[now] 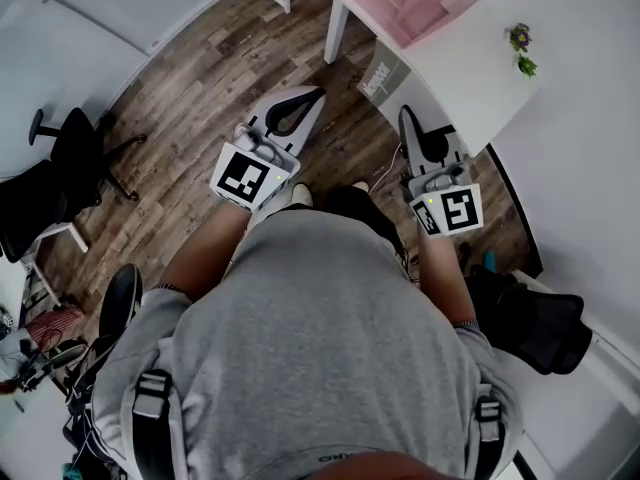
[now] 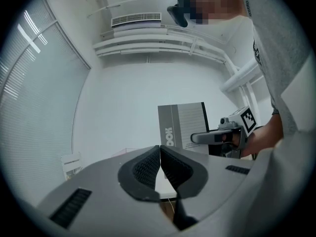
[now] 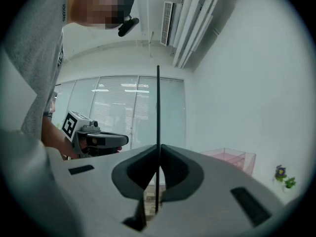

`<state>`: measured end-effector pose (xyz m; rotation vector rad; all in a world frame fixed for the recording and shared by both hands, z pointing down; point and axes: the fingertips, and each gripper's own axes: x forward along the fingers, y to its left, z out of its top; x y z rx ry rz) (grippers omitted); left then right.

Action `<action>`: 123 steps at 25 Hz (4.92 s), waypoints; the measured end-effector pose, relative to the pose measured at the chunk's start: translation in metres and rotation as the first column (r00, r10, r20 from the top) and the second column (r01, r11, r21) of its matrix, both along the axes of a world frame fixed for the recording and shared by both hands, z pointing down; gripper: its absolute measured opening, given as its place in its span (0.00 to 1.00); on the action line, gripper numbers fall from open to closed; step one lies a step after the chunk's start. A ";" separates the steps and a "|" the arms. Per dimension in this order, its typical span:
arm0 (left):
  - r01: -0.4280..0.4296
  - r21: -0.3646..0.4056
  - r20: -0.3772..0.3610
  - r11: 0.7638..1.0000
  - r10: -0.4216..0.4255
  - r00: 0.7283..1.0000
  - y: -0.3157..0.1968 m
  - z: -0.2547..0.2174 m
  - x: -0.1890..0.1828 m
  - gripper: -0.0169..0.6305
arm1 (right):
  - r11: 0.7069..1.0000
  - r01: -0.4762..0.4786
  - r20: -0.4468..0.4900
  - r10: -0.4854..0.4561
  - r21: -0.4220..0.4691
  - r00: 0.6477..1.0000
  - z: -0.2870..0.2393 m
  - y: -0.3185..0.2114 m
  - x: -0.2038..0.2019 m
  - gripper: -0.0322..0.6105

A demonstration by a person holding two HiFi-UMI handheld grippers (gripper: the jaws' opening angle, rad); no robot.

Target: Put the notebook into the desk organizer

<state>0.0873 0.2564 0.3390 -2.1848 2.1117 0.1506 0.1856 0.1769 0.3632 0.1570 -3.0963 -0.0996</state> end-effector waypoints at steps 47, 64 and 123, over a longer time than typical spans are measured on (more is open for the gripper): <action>0.021 -0.064 0.040 0.998 -0.019 0.999 -0.333 -0.010 -0.138 0.06 | 0.997 0.058 0.016 -0.057 -0.046 0.998 -0.005 -0.313 -0.138 0.06; -0.325 -0.030 0.036 0.945 0.326 0.945 -0.458 -0.028 -0.259 0.06 | 0.964 -0.255 0.001 0.256 -0.080 0.967 -0.016 -0.399 -0.255 0.05; -0.678 -0.060 0.058 0.733 0.681 0.730 -0.538 0.012 -0.286 0.05 | 0.559 -0.349 -0.188 0.326 -0.752 0.927 0.093 -0.459 -0.324 0.06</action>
